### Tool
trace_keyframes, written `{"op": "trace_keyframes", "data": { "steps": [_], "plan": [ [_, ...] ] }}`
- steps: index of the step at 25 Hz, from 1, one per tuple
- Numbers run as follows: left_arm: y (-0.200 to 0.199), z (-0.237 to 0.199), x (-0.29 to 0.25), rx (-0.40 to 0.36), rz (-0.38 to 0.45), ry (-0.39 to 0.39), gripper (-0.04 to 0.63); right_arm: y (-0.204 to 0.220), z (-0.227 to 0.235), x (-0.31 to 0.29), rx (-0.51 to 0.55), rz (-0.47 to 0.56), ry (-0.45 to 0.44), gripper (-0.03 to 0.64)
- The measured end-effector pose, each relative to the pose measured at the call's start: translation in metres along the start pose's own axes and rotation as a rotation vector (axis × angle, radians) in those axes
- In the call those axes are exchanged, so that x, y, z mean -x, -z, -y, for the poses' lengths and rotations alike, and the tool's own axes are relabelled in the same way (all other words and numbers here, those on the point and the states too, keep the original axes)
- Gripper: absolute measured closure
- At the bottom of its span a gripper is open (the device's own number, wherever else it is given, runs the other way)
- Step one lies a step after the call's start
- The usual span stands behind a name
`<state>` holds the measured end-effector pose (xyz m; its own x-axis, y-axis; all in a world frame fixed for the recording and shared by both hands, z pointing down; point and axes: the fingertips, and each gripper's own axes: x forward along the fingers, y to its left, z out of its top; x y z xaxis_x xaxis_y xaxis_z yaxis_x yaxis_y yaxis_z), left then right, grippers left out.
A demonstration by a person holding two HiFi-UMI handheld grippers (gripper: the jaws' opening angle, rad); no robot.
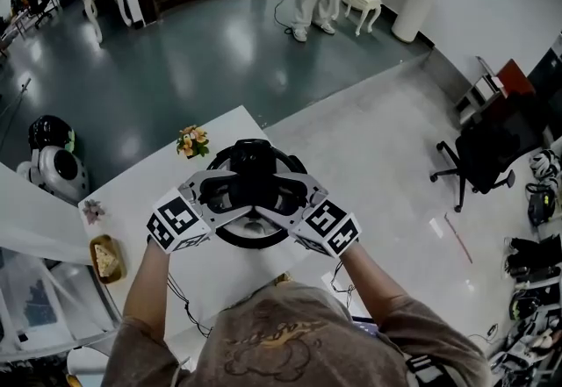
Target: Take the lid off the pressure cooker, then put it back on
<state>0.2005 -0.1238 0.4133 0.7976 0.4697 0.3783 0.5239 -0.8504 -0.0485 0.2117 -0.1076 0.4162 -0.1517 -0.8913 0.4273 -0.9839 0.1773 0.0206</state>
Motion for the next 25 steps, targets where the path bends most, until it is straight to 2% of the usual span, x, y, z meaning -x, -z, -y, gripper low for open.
{"op": "trace_keyframes", "data": {
  "steps": [12,25],
  "plan": [
    [0.005,-0.021,-0.006,0.012,0.018,0.076,0.333,0.0,0.016,-0.014,-0.049,-0.005,0.048,0.35],
    [0.014,-0.028,-0.009,0.051,0.03,0.103,0.333,0.005,0.019,-0.023,-0.073,-0.002,0.031,0.348]
  ]
}}
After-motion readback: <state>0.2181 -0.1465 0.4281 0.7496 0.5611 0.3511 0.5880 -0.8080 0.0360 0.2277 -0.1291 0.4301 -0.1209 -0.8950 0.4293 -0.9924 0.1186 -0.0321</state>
